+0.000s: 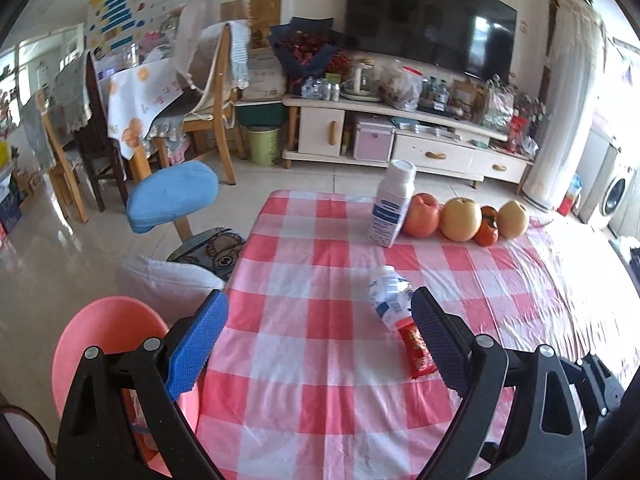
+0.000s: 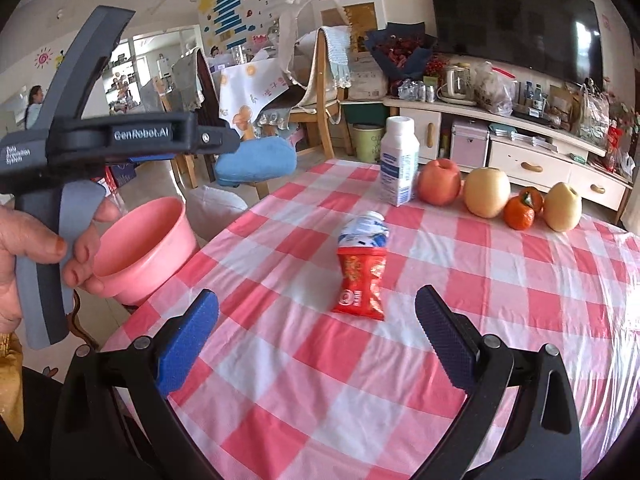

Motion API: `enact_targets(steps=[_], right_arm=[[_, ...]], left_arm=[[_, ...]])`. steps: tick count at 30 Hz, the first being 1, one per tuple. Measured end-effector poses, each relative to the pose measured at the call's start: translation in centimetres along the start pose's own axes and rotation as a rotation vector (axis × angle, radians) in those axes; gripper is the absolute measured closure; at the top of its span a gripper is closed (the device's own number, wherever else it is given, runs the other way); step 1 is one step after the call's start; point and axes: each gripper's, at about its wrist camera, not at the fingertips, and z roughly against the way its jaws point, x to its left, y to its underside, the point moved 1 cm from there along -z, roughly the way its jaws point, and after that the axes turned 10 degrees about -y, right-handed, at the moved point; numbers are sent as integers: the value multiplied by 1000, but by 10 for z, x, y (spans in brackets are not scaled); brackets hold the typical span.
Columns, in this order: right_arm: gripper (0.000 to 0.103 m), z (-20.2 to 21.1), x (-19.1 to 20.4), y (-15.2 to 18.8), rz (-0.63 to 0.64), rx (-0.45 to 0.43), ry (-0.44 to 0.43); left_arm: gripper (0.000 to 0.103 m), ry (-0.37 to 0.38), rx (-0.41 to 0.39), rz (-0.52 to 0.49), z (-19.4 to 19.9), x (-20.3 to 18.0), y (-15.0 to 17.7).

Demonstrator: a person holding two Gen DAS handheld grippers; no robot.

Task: Collect trash
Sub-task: 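Move both tools back over the table toward the red packet and yogurt bottle, then grasp the red candy packet with the left tool and lift it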

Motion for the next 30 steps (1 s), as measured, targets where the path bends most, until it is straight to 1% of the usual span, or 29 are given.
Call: enact_targets(steps=[3,17,26,30], right_arm=[[4,7,-11,2,-15,-2,4],[4,33,-62,6,-98,-19,39],[4,38,-73,6,-83,-1,66],[4,42,-79,4,-96,-9,66]], left_arm=[[11,12,0,-26,-1,-13,-2],[11,-2,24,-148,-8,-68,-1],[11,4,28,-220,-9,-98,2],[11,6,36,-230,-10,-104,3]])
